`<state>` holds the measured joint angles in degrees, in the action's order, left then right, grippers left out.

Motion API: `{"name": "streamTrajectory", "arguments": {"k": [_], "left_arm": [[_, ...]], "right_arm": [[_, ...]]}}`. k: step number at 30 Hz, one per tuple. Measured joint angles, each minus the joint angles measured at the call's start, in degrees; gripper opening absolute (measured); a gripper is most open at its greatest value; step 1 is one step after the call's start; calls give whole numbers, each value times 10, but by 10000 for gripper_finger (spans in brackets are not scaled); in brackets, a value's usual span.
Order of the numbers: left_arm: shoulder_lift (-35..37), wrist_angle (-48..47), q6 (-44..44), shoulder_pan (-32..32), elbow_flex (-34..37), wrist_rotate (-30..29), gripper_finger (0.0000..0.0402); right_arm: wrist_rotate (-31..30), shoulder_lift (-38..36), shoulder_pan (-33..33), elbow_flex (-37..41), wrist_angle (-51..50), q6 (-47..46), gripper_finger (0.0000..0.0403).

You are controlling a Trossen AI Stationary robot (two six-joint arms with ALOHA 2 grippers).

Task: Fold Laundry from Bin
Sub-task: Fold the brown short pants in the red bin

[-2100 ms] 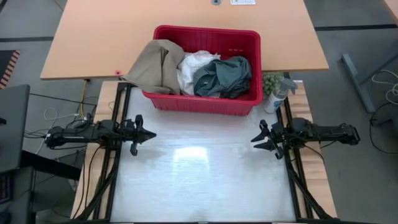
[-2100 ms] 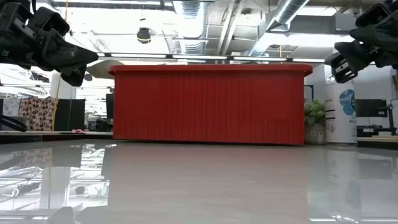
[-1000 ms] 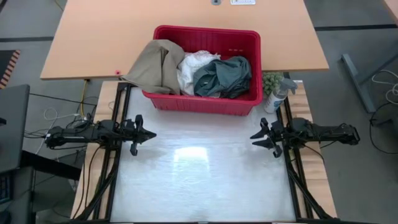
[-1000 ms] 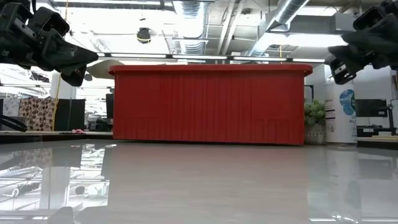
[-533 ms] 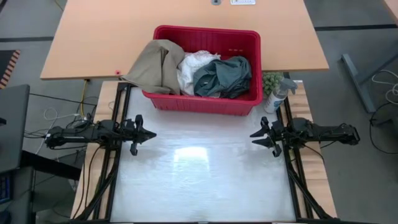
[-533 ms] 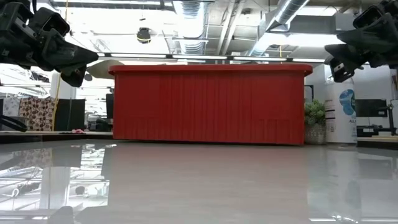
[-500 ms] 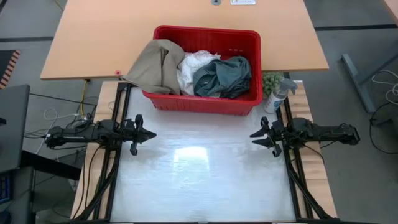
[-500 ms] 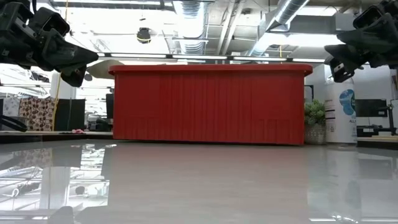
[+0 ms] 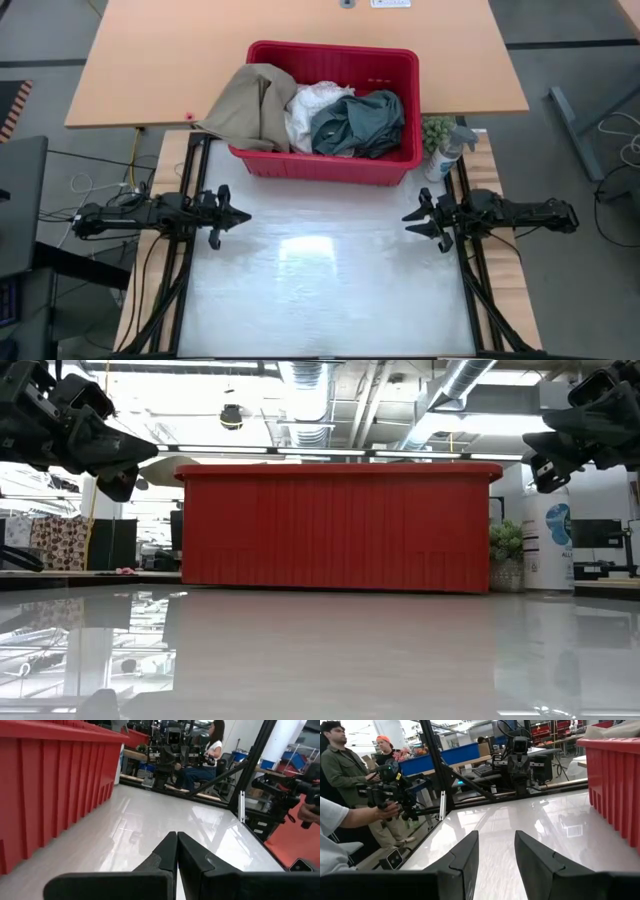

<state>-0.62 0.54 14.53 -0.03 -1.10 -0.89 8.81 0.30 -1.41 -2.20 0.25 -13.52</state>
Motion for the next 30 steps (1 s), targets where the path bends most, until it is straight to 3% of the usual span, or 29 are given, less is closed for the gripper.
{"name": "streamTrajectory", "arguments": {"k": [7, 12, 18, 25, 30], "left_arm": [[0, 86, -25, 0, 0, -29, 2], [0, 214, -52, 0, -5, -19, 24], [-35, 224, -96, 0, -98, -21, 63], [-220, 128, -216, 0, -270, -119, 89], [-390, -8, -333, 0, -449, -249, 92]], "right_arm": [[-3, 0, 0, 0, 41, 0, 152], [-61, 0, 0, 0, 132, 13, 152], [-119, 0, 0, -15, 152, 62, 177], [-146, 0, 0, -39, 150, 67, 239], [-148, 0, 0, -42, 150, 95, 255]]}}
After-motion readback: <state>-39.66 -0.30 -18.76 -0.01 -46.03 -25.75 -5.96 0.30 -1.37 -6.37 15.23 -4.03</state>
